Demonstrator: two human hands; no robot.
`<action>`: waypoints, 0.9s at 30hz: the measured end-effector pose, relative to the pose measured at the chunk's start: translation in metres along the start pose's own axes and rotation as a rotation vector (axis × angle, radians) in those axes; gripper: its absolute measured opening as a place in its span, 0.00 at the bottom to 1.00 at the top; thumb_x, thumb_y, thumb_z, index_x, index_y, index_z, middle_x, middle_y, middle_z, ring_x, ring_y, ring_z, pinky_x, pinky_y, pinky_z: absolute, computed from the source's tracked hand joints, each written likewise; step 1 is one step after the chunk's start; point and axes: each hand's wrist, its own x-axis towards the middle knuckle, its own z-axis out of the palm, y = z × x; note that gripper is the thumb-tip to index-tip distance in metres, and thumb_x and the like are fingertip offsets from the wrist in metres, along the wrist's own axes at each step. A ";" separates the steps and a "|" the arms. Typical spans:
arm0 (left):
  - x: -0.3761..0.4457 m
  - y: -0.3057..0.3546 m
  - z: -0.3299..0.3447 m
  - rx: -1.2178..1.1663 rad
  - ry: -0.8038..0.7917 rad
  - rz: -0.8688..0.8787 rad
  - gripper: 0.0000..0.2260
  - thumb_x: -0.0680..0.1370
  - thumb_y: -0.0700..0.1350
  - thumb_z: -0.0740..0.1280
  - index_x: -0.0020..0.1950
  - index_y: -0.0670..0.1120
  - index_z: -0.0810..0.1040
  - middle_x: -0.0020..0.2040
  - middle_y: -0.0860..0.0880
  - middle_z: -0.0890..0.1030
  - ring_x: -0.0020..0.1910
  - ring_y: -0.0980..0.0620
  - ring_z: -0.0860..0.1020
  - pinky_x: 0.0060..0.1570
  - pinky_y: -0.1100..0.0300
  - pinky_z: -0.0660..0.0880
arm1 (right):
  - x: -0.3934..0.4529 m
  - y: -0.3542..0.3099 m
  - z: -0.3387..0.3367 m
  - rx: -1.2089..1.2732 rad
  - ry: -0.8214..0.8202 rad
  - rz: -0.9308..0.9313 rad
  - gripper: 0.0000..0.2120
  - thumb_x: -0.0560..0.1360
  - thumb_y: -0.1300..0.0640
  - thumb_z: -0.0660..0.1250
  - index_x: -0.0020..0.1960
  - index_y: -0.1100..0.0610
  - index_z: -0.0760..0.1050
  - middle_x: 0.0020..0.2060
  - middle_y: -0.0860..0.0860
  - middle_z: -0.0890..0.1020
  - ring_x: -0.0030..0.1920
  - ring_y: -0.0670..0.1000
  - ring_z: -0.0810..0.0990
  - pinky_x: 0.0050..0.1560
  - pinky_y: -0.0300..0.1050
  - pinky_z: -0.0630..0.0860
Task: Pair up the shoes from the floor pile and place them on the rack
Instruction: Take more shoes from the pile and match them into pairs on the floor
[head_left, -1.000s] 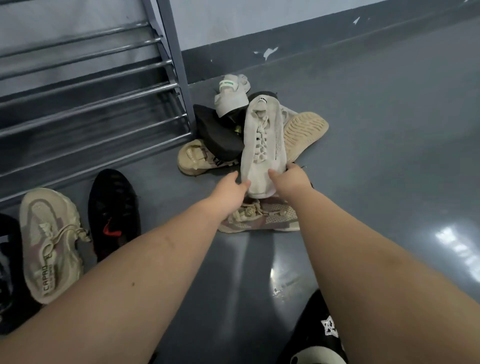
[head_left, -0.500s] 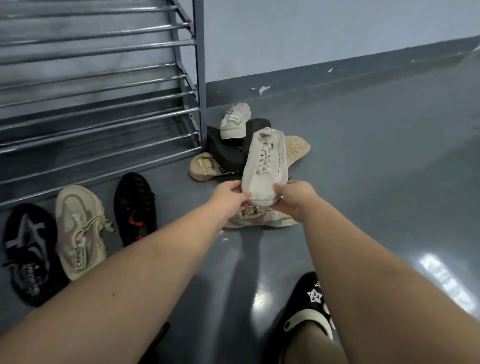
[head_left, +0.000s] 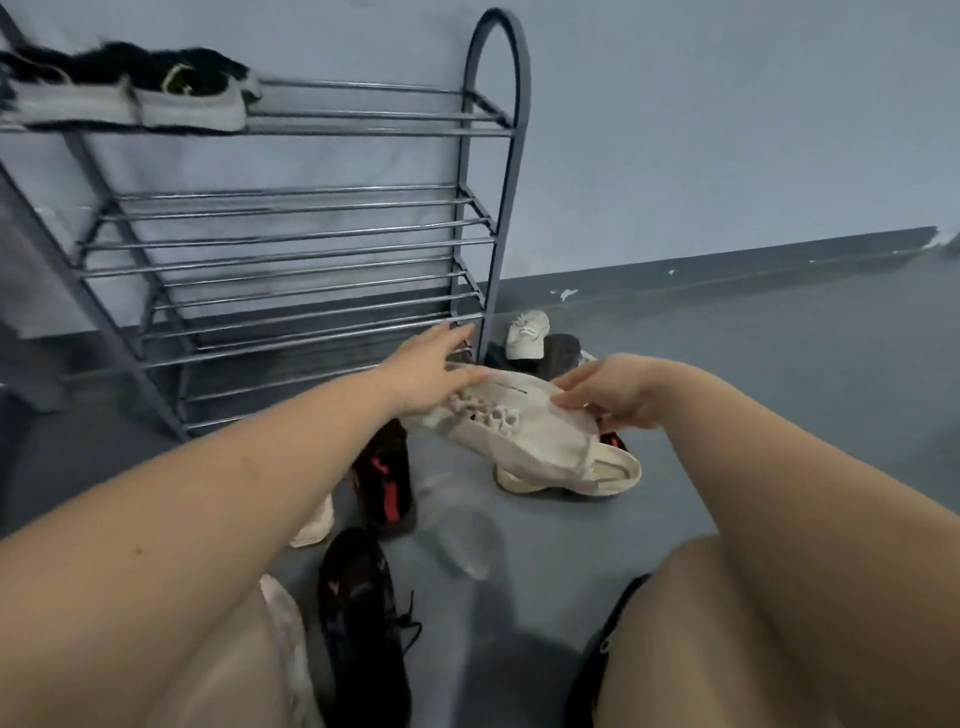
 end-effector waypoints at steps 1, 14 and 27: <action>-0.010 -0.005 -0.005 0.005 -0.037 0.011 0.30 0.77 0.59 0.61 0.77 0.53 0.57 0.78 0.48 0.55 0.77 0.49 0.54 0.73 0.57 0.51 | -0.001 0.000 0.007 -0.046 -0.029 -0.040 0.09 0.77 0.64 0.64 0.55 0.56 0.78 0.41 0.49 0.80 0.38 0.46 0.79 0.40 0.39 0.78; -0.068 -0.020 0.008 -0.079 -0.374 -0.024 0.15 0.78 0.61 0.57 0.47 0.51 0.74 0.43 0.54 0.76 0.42 0.55 0.76 0.46 0.60 0.73 | -0.018 -0.014 0.048 -0.342 -0.057 -0.298 0.12 0.75 0.57 0.69 0.58 0.56 0.76 0.44 0.46 0.79 0.46 0.44 0.77 0.46 0.32 0.73; -0.074 -0.029 0.024 -0.234 -0.006 -0.121 0.21 0.83 0.54 0.51 0.54 0.40 0.77 0.46 0.46 0.78 0.47 0.48 0.75 0.43 0.58 0.68 | -0.013 -0.008 0.051 -0.257 0.163 -0.235 0.22 0.72 0.42 0.69 0.59 0.55 0.74 0.50 0.53 0.80 0.50 0.56 0.82 0.51 0.52 0.81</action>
